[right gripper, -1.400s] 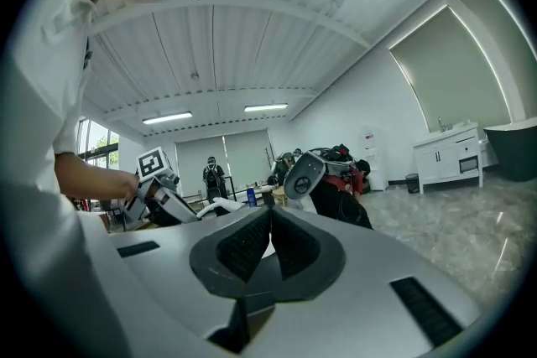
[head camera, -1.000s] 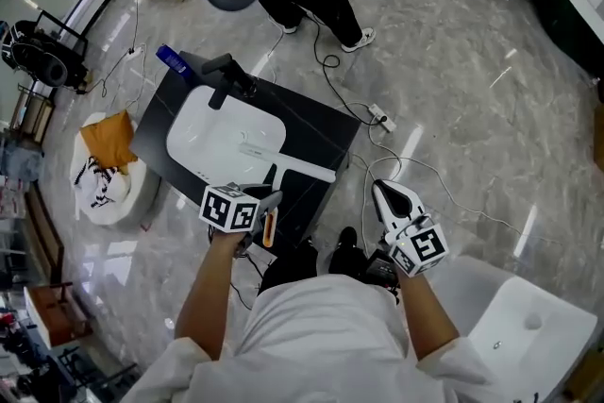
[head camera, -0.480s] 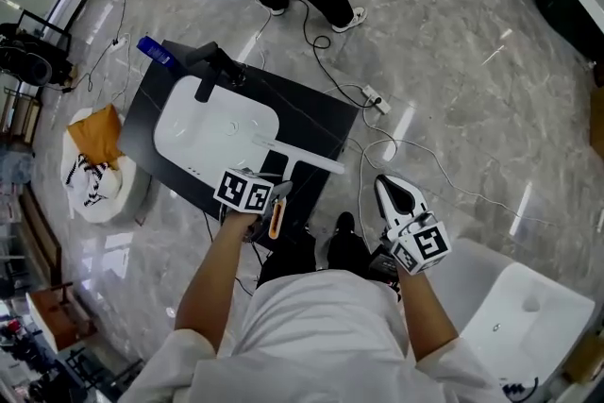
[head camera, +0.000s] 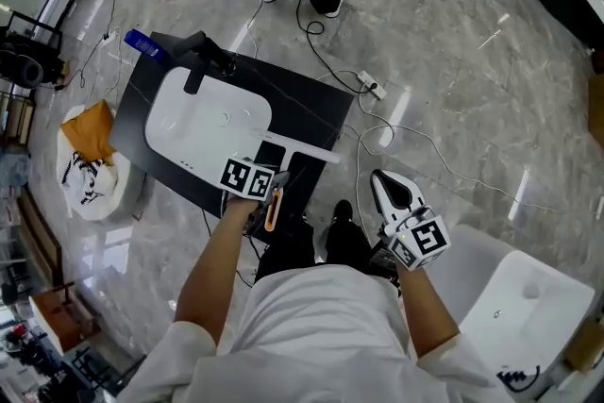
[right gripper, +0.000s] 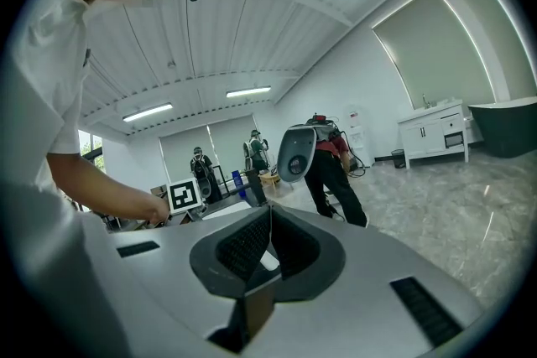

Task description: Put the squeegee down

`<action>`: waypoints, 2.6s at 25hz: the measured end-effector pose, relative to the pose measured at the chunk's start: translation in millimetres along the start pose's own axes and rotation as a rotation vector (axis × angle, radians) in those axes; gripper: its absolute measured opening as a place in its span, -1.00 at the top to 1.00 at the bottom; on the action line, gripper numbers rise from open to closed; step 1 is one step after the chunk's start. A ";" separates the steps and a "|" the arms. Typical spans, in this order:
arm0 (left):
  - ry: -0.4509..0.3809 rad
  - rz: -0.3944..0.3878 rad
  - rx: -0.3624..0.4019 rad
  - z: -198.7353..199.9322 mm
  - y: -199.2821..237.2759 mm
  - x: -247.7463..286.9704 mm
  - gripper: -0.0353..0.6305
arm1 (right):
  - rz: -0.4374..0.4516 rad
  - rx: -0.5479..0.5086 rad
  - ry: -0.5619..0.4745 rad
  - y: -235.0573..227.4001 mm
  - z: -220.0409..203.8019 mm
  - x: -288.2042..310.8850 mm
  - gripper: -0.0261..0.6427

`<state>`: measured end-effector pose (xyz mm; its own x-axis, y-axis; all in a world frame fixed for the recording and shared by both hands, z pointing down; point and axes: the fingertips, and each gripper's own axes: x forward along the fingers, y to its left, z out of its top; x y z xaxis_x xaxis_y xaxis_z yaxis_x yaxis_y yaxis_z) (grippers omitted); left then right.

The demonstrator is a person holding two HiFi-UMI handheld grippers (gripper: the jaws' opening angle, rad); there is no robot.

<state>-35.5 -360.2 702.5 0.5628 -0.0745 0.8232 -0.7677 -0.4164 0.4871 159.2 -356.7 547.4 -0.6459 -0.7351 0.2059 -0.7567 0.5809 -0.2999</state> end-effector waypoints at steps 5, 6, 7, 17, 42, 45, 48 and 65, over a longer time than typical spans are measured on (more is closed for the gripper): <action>0.004 0.011 -0.018 -2.0 8.2 8.0 0.66 | -0.005 0.005 0.014 -1.9 -6.2 -2.3 0.88; 0.003 0.012 -0.022 -1.9 9.6 9.5 0.66 | -0.006 0.006 0.015 -2.4 -6.9 -2.4 0.88; 0.002 0.014 -0.025 -2.1 10.7 11.1 0.66 | -0.007 0.008 0.015 -2.8 -7.5 -2.8 0.88; 0.003 0.033 -0.031 -6.3 14.9 19.4 0.66 | -0.016 0.025 0.016 -4.6 -11.9 -9.0 0.88; -0.400 0.147 0.004 30.5 -7.2 -103.9 0.53 | 0.035 -0.038 -0.030 0.3 22.3 -21.4 0.88; -0.586 0.128 0.043 45.3 -29.8 -153.3 0.63 | 0.051 -0.069 -0.064 6.1 42.2 -26.0 0.88; -0.735 0.065 0.072 51.4 -57.8 -197.6 0.71 | 0.057 -0.095 -0.100 15.0 63.1 -33.9 0.88; -1.265 -0.083 0.379 -82.6 -159.2 -363.4 0.84 | -0.009 -0.249 -0.288 171.1 117.7 -136.8 0.88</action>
<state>-143.1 -191.9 349.8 0.6580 -0.7393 -0.1433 -0.7012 -0.6709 0.2413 130.0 -197.9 358.4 -0.6108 -0.7884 -0.0735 -0.7867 0.6147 -0.0567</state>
